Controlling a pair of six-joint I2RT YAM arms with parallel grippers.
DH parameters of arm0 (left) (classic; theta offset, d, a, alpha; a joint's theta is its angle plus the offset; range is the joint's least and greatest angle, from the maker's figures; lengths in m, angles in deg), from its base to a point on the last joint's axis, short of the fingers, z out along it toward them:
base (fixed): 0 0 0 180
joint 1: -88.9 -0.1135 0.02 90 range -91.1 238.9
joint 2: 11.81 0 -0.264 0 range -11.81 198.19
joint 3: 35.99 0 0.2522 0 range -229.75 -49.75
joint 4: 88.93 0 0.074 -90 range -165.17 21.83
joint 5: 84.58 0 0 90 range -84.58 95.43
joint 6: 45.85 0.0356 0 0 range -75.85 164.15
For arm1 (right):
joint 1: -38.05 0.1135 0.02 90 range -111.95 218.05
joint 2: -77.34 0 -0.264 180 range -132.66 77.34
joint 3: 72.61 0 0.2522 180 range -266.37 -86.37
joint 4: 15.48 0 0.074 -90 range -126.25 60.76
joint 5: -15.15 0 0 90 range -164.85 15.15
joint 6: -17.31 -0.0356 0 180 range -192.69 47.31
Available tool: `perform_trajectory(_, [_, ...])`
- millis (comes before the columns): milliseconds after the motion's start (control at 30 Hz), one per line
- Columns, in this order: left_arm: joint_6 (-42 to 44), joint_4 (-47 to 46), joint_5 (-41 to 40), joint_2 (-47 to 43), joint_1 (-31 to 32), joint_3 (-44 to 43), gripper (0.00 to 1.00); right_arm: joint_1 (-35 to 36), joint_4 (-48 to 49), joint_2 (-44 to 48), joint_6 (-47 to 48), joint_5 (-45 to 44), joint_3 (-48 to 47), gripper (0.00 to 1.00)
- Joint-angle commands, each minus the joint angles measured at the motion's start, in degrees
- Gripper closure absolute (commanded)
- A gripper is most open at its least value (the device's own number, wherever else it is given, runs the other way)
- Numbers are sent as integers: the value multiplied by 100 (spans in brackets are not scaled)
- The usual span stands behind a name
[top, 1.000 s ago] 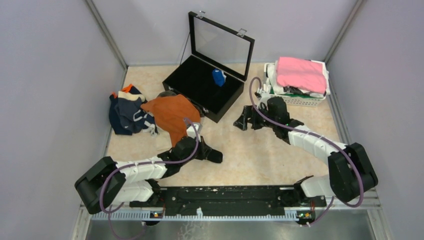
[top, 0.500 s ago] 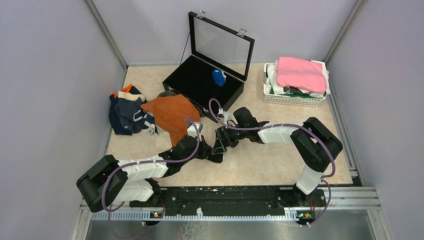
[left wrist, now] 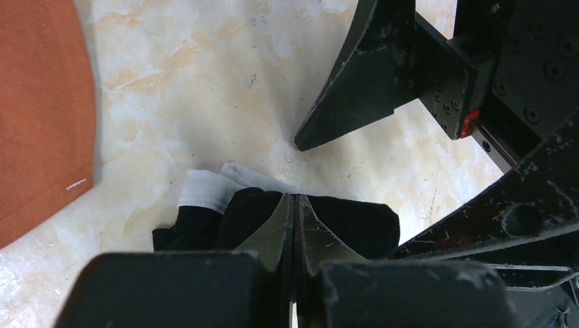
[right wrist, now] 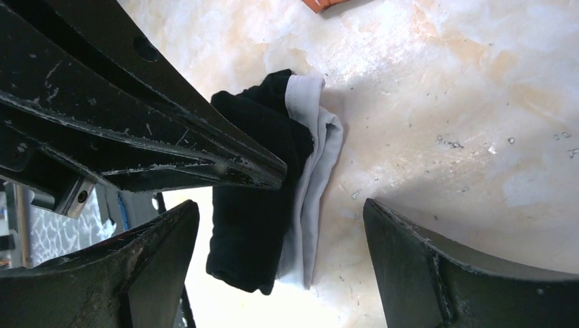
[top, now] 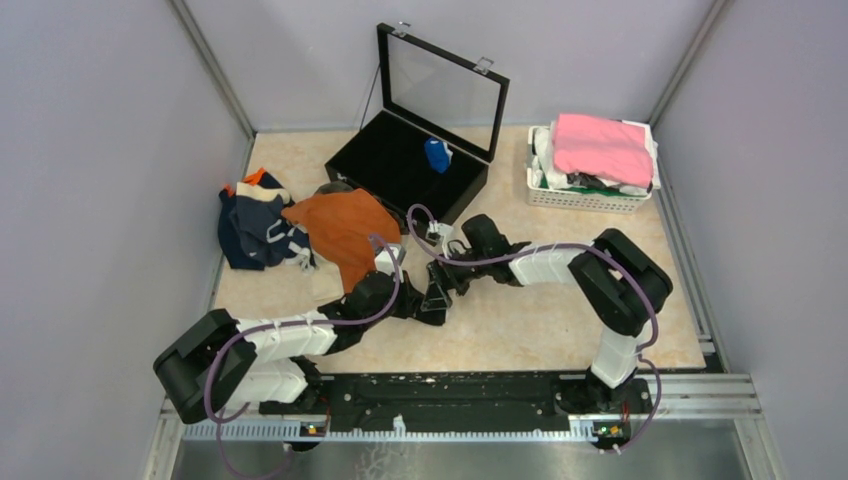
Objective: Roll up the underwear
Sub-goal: Roll the underwear to the center of the board, then pick up the underwear from the center of the board.
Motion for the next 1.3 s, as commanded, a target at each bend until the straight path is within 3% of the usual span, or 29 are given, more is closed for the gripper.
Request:
perform_trajectory(0, [137, 722, -66, 189, -28, 100, 100, 51, -283, -156, 677, -161, -178, 12])
perform_trajectory(367, [129, 714, -49, 181, -28, 117, 100, 210, -432, -603, 666, 345, -69, 34])
perform_trajectory(800, [156, 716, -73, 180, -28, 98, 100, 204, -747, -862, 573, 140, -130, 57])
perform_trajectory(933, [161, 726, -79, 145, -28, 108, 100, 209, -745, -916, 526, -7, -130, 67])
perform_trajectory(1133, [182, 825, -93, 65, -28, -14, 100, 205, -616, -712, 404, -248, -54, 100])
perform_trajectory(1267, [190, 1020, -93, -223, -28, -220, 100, 201, -472, -456, 333, -388, 76, 100])
